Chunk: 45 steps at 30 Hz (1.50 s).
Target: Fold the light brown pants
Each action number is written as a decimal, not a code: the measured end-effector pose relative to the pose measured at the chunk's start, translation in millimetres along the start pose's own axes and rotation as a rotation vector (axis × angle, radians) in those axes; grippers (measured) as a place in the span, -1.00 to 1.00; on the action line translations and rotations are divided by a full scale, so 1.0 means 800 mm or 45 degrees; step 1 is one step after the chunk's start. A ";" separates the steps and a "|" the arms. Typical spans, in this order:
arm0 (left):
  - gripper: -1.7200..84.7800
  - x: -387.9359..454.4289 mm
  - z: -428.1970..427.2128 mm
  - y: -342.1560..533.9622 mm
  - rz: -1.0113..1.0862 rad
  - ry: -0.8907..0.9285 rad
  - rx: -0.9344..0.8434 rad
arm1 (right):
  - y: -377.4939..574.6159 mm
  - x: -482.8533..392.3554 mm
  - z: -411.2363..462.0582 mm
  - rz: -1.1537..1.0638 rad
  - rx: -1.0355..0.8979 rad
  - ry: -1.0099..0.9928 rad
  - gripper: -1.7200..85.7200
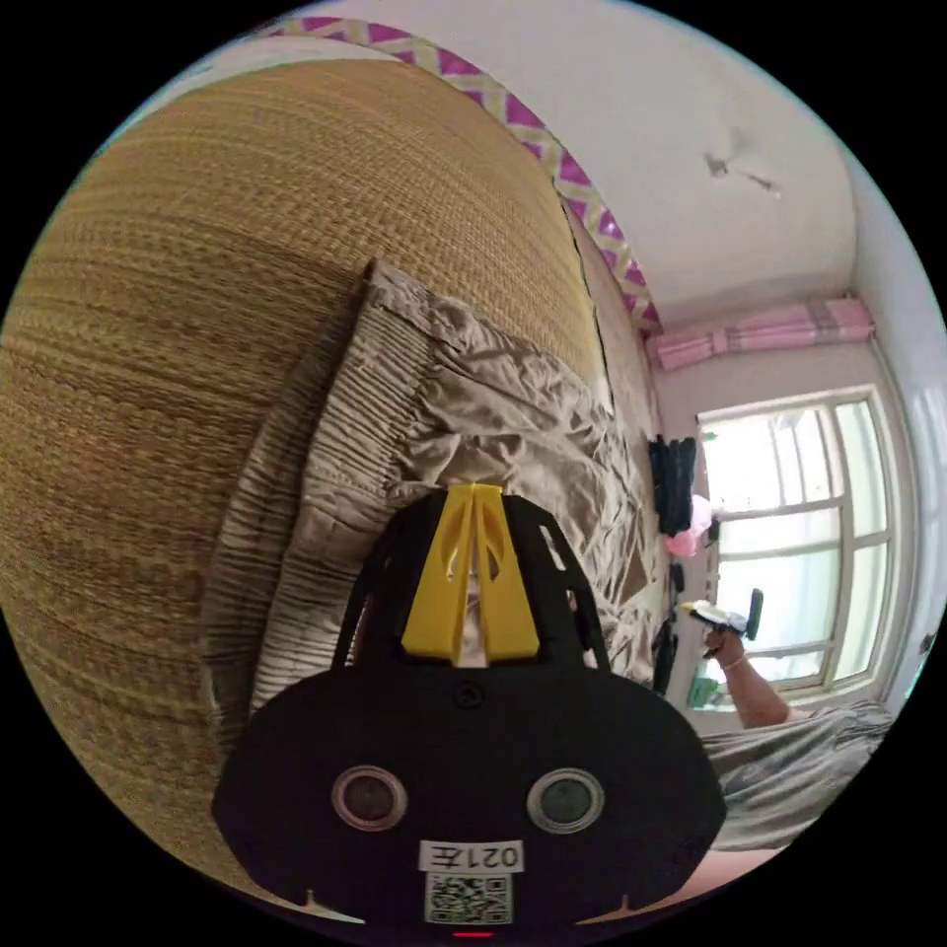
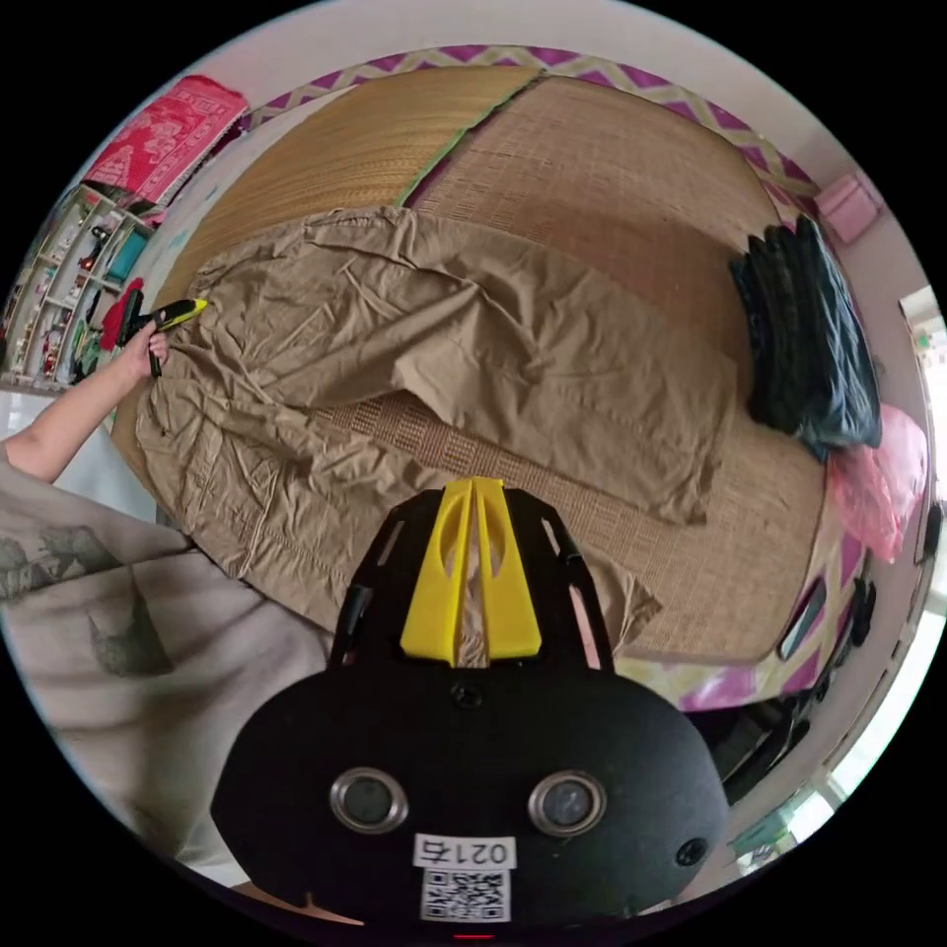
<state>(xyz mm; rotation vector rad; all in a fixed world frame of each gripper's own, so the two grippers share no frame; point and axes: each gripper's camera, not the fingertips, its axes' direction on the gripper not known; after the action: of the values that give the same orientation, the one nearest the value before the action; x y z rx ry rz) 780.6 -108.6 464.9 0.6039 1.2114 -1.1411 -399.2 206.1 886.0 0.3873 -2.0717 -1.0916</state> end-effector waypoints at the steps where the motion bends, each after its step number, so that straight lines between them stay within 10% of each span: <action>1: -0.98 -0.005 -0.004 -0.001 -0.013 -0.008 0.038 | 0.016 -0.003 0.000 0.043 -0.011 0.001 -0.97; 11: -0.98 -0.074 -0.051 0.039 -0.088 0.154 0.217 | 0.093 -0.028 0.043 0.259 -0.148 0.164 -0.97; 23: -0.98 0.022 -0.097 0.197 0.255 0.222 -0.095 | 0.145 0.001 0.103 0.563 -0.136 0.255 -0.98; 45: -0.98 0.222 0.042 0.345 0.240 0.111 -0.159 | 0.229 0.042 0.230 0.303 0.044 0.066 -0.98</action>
<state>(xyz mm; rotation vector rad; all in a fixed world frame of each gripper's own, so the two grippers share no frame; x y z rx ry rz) 1035.1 -100.0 255.3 0.6635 1.2621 -0.8824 -543.6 401.9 984.0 0.1776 -2.0332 -0.8961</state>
